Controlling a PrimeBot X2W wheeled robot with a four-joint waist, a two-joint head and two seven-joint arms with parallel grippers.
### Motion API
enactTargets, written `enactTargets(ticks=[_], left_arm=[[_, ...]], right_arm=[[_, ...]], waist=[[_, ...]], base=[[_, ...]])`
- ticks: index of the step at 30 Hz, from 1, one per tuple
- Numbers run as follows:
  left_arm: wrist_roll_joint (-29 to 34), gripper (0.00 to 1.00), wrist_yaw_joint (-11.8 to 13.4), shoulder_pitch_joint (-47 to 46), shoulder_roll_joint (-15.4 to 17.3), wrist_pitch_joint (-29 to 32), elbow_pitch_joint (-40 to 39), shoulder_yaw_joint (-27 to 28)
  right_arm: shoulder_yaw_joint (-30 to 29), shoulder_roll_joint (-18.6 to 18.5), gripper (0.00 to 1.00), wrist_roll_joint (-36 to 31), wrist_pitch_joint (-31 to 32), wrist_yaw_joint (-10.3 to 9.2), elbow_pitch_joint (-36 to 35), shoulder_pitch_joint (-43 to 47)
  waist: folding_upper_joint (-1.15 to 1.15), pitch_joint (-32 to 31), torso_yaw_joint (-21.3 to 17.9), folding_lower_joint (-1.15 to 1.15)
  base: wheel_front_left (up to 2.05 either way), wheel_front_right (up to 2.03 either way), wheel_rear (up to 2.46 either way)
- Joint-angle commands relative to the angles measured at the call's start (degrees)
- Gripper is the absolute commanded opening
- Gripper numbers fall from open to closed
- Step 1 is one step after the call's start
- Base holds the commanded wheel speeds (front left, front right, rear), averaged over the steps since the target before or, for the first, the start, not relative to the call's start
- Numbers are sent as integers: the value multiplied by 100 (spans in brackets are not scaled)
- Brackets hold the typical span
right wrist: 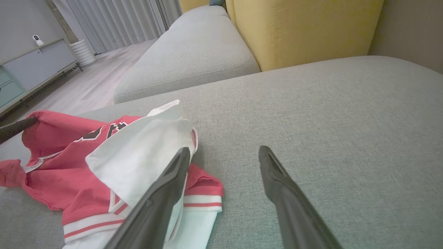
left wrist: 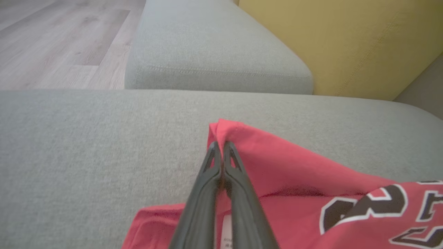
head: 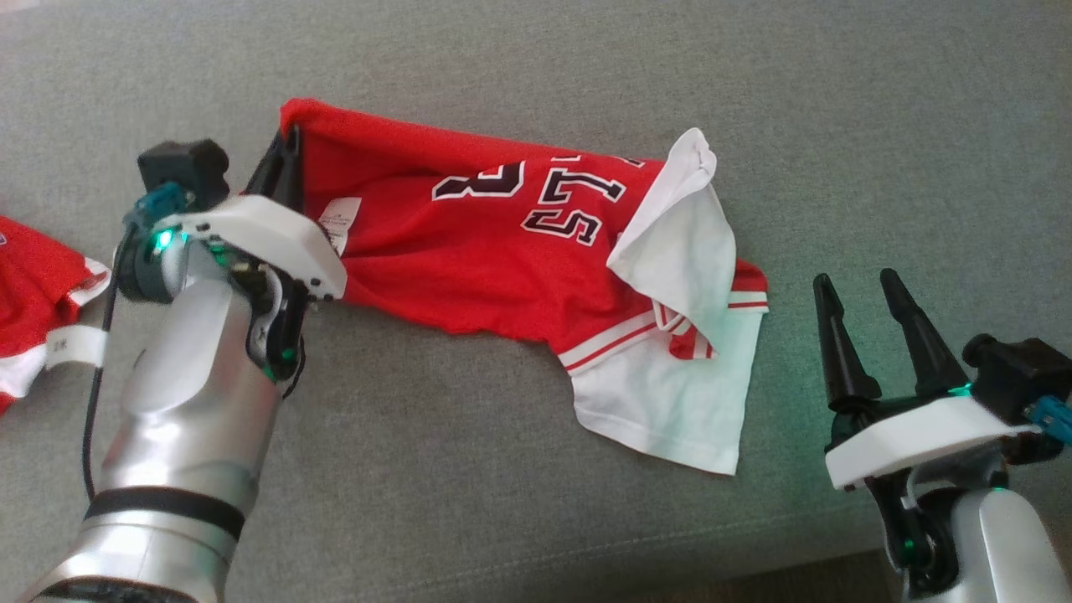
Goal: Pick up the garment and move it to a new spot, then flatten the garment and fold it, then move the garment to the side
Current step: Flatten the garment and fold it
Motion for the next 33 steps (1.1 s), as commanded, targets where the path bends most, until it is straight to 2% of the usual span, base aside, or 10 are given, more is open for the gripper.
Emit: enactTargets(ticks=[1, 2, 3, 6, 10, 15, 22, 27, 33], left_arm=[[-81, 82, -52, -205, 179, -20, 59, 211], [-81, 82, -52, -205, 179, -20, 59, 211], [-93, 100, -76, -200, 160, -61, 104, 213], [-28, 100, -47, -107, 159, -201, 89, 213], [156, 100, 212, 283, 284, -273, -277, 317], [450, 100, 605, 1205, 467, -279, -1565, 682], [731, 100, 946, 2853, 506, -280, -3460, 1117], [813, 100, 1021, 3559, 491, -280, -4093, 1106], [842, 100, 1088, 4037, 464, -216, -4440, 974]], right_arm=[[101, -30, 100, 39, -56, -5, -173, -167], [101, -30, 100, 39, -56, -5, -173, -167], [91, -30, 100, 32, -63, -5, -174, -167], [63, -30, 100, 10, -79, -5, -169, -169], [40, -30, 100, -35, -90, -5, -170, -152], [20, -30, 100, -156, -80, -5, -206, -125], [44, -30, 100, -321, 37, -5, -275, -42], [80, -30, 100, -399, 116, -5, -309, 19], [88, -30, 100, -423, 185, -5, -335, 89]], waist=[[0, 11, -5, 0], [0, 11, -5, 0], [0, 12, 3, 0], [0, -17, 56, 0], [0, -119, 156, 0], [0, -278, 281, 0], [0, -591, 507, 0], [0, -732, 615, 0], [0, -837, 697, 0]], base=[[0, 0, 0], [0, 0, 0], [0, 0, 0], [0, 0, 0], [0, 0, 0], [0, 0, 0], [0, 0, 0], [0, 0, 0], [0, 0, 0]])
